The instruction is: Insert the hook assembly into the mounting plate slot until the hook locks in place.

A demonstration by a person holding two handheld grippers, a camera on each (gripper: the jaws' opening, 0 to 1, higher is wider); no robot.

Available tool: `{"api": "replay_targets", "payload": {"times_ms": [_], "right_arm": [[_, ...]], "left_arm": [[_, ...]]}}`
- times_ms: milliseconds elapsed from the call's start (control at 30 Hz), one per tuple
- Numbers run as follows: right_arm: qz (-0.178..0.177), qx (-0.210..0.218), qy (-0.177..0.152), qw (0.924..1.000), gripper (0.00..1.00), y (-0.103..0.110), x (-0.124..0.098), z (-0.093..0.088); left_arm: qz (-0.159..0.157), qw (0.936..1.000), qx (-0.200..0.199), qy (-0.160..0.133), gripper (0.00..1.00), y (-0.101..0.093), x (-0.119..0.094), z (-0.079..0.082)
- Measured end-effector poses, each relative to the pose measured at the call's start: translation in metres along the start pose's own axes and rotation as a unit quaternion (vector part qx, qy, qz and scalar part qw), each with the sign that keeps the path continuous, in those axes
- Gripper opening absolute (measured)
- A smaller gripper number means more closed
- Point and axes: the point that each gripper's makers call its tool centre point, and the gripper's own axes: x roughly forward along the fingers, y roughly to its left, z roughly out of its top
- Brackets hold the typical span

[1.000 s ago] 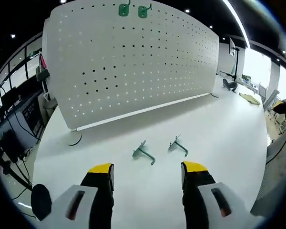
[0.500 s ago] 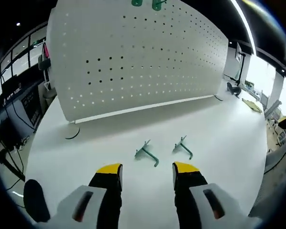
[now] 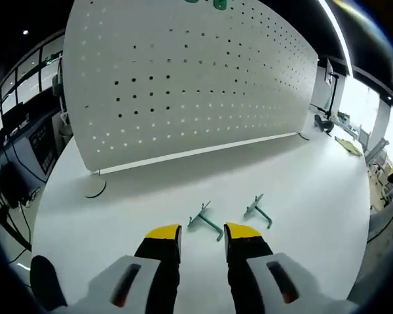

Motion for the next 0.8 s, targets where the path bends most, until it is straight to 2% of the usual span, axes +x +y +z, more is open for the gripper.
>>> {"api": "replay_targets", "payload": {"times_ms": [167,300,400,467,633,800], "right_arm": [[-0.004,0.000,0.000,1.0000,0.42,-0.003,-0.002,0.000],[-0.007,-0.001,0.003,1.0000,0.42,-0.005,-0.003,-0.001],[-0.008,0.002,0.003,1.0000,0.42,-0.006,-0.003,-0.002],[-0.007,0.002,0.004,1.0000,0.42,-0.005,-0.002,-0.002],[-0.006,-0.003,0.012,0.9999,0.42,-0.005,-0.001,-0.005],[-0.006,-0.001,0.015,0.9999,0.42,-0.005,-0.001,-0.007]], "left_arm": [[0.003,0.9999,0.012,0.003,0.23,0.001,0.004,0.001],[0.024,0.9994,0.025,0.009,0.12,0.006,0.005,-0.001],[0.019,0.9990,0.040,0.007,0.14,0.005,0.008,0.000],[0.017,0.9989,0.040,0.016,0.15,0.004,0.010,-0.002],[0.013,0.9988,0.043,0.017,0.12,0.000,0.009,-0.003],[0.010,0.9981,0.055,0.024,0.14,-0.004,0.012,-0.005]]}}
